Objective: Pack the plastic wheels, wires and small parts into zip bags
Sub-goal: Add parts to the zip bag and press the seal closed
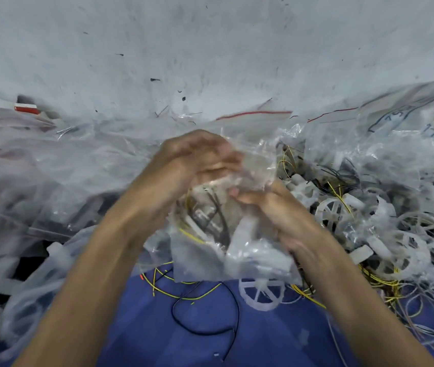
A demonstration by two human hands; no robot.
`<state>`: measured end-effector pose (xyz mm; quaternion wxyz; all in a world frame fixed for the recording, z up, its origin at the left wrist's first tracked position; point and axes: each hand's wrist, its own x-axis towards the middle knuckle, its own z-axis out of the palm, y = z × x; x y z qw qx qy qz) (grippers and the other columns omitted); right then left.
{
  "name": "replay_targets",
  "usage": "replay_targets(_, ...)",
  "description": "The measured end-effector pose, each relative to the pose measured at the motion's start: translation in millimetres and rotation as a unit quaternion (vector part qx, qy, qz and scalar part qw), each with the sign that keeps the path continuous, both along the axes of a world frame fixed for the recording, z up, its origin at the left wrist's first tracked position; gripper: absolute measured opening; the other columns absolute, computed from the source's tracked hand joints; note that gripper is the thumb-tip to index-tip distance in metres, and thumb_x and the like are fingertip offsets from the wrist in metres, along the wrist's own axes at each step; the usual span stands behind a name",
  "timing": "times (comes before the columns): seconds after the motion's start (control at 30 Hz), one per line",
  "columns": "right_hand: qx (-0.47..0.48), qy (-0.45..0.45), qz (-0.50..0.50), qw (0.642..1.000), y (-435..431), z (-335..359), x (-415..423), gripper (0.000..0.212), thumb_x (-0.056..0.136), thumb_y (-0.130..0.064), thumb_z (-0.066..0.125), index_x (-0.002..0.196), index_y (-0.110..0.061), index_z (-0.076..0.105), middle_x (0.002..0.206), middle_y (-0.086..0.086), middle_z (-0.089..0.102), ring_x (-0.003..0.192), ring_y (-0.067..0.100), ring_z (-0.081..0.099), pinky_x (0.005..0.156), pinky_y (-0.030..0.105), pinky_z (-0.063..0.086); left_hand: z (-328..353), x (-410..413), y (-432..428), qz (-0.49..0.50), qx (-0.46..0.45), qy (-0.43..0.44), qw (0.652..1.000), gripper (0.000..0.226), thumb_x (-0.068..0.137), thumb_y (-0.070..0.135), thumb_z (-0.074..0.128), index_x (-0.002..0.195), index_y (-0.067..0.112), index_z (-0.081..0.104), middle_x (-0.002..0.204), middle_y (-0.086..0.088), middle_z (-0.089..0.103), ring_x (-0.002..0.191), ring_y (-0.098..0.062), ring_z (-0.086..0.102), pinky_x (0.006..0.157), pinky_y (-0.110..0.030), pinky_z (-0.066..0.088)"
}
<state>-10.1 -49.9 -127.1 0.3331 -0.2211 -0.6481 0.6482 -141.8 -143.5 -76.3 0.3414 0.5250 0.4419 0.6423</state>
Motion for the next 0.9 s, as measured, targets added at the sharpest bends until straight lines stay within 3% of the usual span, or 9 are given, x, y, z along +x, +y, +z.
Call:
replay_targets(0.07, -0.041, 0.011, -0.023, 0.999, 13, -3, 6, 0.006, 0.074, -0.018, 0.071, 0.077, -0.018, 0.076, 0.087, 0.008, 0.073, 0.078, 0.02, 0.068, 0.071, 0.032, 0.055, -1, -16, 3, 0.142, 0.042, 0.02, 0.989, 0.007, 0.076, 0.023, 0.067, 0.08, 0.021, 0.062, 0.093, -0.004, 0.073, 0.088, -0.017, 0.07, 0.074, -0.021, 0.053)
replay_targets(0.13, -0.04, 0.016, -0.046, 0.998, 21, -3, 11, 0.013, 0.072, -0.029, 0.072, 0.074, -0.018, 0.076, 0.084, 0.005, 0.074, 0.076, 0.018, 0.068, 0.073, 0.033, 0.055, -10, -28, 11, 0.232, 0.017, 0.029, 0.972, 0.024, 0.068, 0.037, 0.066, 0.088, 0.025, 0.06, 0.099, 0.0, 0.069, 0.094, -0.013, 0.066, 0.085, -0.03, 0.05)
replay_targets(0.23, -0.055, 0.065, -0.048, 0.995, 24, 0, 14, 0.02, 0.078, -0.03, 0.068, 0.085, -0.013, 0.075, 0.092, 0.008, 0.072, 0.082, 0.036, 0.053, 0.083, 0.048, 0.043, -24, -34, 15, 0.034, -0.145, 0.057, 0.987, 0.041, 0.068, 0.053, 0.066, 0.102, 0.03, 0.064, 0.098, 0.015, 0.069, 0.094, -0.004, 0.065, 0.084, -0.033, 0.048)
replay_targets(0.33, -0.115, 0.107, -0.048, 0.986, 20, 4, 13, 0.044, 0.083, -0.027, 0.063, 0.113, 0.006, 0.058, 0.113, 0.023, 0.062, 0.098, 0.048, 0.055, 0.085, 0.046, 0.051, -35, -30, 11, -0.134, -0.183, -0.008, 0.974, 0.038, 0.054, 0.057, 0.08, 0.087, 0.038, 0.076, 0.092, 0.015, 0.073, 0.085, -0.002, 0.069, 0.069, -0.019, 0.053)
replay_targets(0.43, -0.146, 0.115, -0.048, 0.981, 16, 8, 10, 0.053, 0.09, -0.029, 0.053, 0.127, 0.008, 0.047, 0.128, 0.032, 0.049, 0.118, 0.046, 0.049, 0.104, 0.056, 0.036, -35, -26, 14, -0.154, -0.184, -0.004, 0.971, 0.026, 0.06, 0.048, 0.074, 0.076, 0.028, 0.077, 0.08, 0.004, 0.074, 0.071, -0.009, 0.07, 0.059, -0.02, 0.054)
replay_targets(0.57, -0.136, 0.096, -0.061, 0.984, 16, 12, 9, 0.045, 0.093, -0.035, 0.047, 0.125, -0.006, 0.055, 0.125, 0.013, 0.06, 0.12, 0.029, 0.053, 0.109, 0.049, 0.031, -31, -21, 14, -0.14, -0.19, -0.001, 0.972, 0.014, 0.064, 0.037, 0.073, 0.066, 0.024, 0.076, 0.07, 0.002, 0.072, 0.06, -0.01, 0.069, 0.052, -0.017, 0.05)
replay_targets(0.73, -0.119, 0.015, -0.062, 0.991, 19, 14, 15, 0.052, 0.089, -0.052, 0.048, 0.129, -0.019, 0.053, 0.129, 0.004, 0.059, 0.121, 0.021, 0.053, 0.105, 0.048, 0.035, -31, -18, 16, -0.113, -0.195, 0.002, 0.974, 0.019, 0.072, 0.047, 0.063, 0.067, 0.032, 0.073, 0.068, 0.004, 0.071, 0.06, -0.012, 0.068, 0.051, -0.021, 0.052)
replay_targets(0.8, -0.117, -0.003, -0.069, 0.991, 21, 15, 17, 0.046, 0.089, -0.051, 0.049, 0.123, -0.022, 0.056, 0.12, 0.0, 0.065, 0.108, 0.014, 0.062, 0.094, 0.039, 0.045, -32, -19, 19, -0.093, -0.192, 0.0, 0.977, 0.02, 0.072, 0.051, 0.061, 0.069, 0.034, 0.073, 0.071, 0.007, 0.071, 0.063, -0.01, 0.068, 0.054, -0.024, 0.054)
replay_targets(0.9, -0.115, -0.02, -0.065, 0.991, 28, 16, 25, 0.046, 0.089, -0.051, 0.049, 0.124, -0.022, 0.055, 0.115, 0.005, 0.067, 0.101, 0.022, 0.066, 0.093, 0.042, 0.047, -33, -20, 21, -0.073, -0.186, -0.017, 0.98, 0.021, 0.072, 0.053, 0.06, 0.072, 0.037, 0.073, 0.073, 0.011, 0.071, 0.064, -0.007, 0.067, 0.057, -0.024, 0.053)
